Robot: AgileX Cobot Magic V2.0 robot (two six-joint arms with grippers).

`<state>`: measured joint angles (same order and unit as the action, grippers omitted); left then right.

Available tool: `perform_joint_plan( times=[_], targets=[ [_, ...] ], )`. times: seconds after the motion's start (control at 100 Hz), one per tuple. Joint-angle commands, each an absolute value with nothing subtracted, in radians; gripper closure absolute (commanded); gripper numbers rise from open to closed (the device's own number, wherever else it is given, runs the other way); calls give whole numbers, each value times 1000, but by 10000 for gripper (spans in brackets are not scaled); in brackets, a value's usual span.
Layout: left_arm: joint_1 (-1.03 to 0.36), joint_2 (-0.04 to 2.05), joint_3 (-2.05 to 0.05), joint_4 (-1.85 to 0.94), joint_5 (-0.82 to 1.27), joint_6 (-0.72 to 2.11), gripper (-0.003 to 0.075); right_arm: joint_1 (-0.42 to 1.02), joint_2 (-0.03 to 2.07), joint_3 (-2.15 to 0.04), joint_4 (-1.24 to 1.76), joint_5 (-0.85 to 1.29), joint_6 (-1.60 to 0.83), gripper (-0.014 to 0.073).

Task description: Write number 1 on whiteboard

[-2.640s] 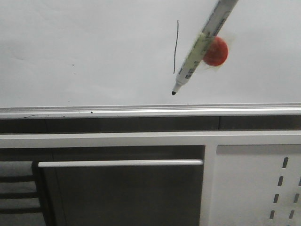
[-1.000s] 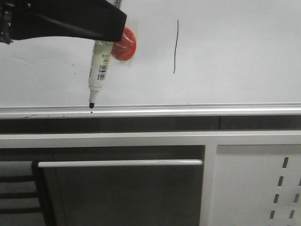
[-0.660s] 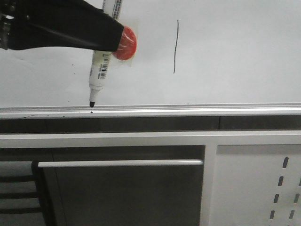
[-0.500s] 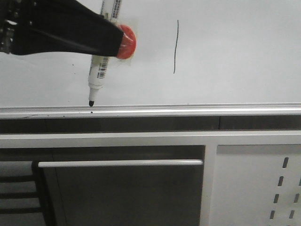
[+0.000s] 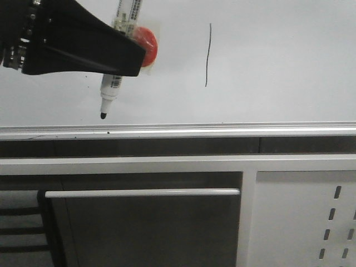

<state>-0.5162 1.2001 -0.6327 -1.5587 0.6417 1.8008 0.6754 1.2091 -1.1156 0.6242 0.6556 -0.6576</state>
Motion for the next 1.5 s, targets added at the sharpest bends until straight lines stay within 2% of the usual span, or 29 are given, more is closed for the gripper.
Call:
perform_joint_plan(
  times=[0.0,0.05,0.31,0.4,0.57,0.65,0.76,1.49],
  targets=[
    [-517,1185,-667,-1613,663,1799,676,679,1189,-1152,656,615,-666,638],
    [-517,1185,-667,-1613,663,1799,738,679,1189,-1152,656,615,-666,638],
    [-517,1185,-667,-1613,663,1795,741,677,1189,-1152,656,611,-666,629],
    [-517,1183,-667,-1613,653,1791,741,666,1189,-1152,656,609,-666,543],
    [-517,1166,-650,-1673,551,1788,741,598,1187,-1152,660,607,-620,246],
    [-517,1142,-624,-1732,493,1800,741,551,1176,-1152,660,615,-606,186],
    [-517,1108,-593,-1857,440,1872,741,506,1154,-1152,670,619,-606,188],
    [-516,1083,-696,-1857,105,1880,741,490,1135,-1152,690,611,-606,188]
  ],
)
